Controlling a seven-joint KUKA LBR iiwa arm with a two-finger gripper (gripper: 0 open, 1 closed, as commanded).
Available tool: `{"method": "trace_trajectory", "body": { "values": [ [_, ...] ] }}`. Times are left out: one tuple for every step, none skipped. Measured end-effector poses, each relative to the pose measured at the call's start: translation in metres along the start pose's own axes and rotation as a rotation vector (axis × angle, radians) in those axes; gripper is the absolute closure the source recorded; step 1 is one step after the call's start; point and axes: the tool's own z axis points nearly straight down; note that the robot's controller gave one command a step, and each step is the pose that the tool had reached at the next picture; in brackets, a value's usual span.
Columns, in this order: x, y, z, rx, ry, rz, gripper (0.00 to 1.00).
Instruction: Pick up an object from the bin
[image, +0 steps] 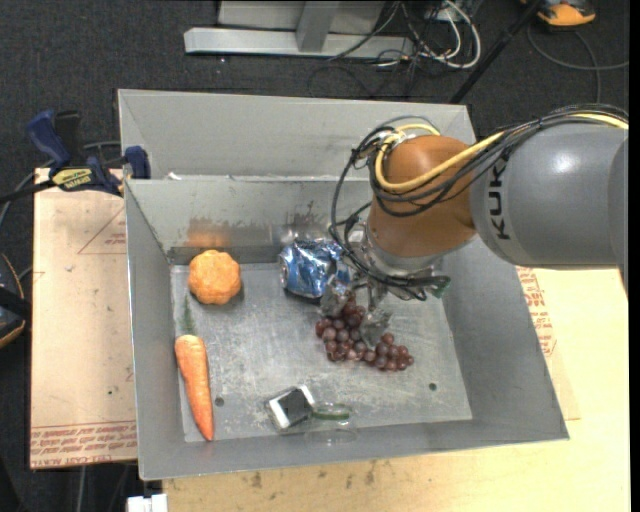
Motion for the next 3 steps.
{"method": "trace_trajectory", "body": {
  "values": [
    [0.0008, -0.0008, -0.0025, 0.001, 0.001, 0.034, 1.00],
    [0.0013, -0.0009, -0.0037, 0.001, 0.003, 0.094, 1.00],
    [0.0018, 0.0003, -0.0074, -0.003, 0.007, 0.118, 1.00]
  ]
}}
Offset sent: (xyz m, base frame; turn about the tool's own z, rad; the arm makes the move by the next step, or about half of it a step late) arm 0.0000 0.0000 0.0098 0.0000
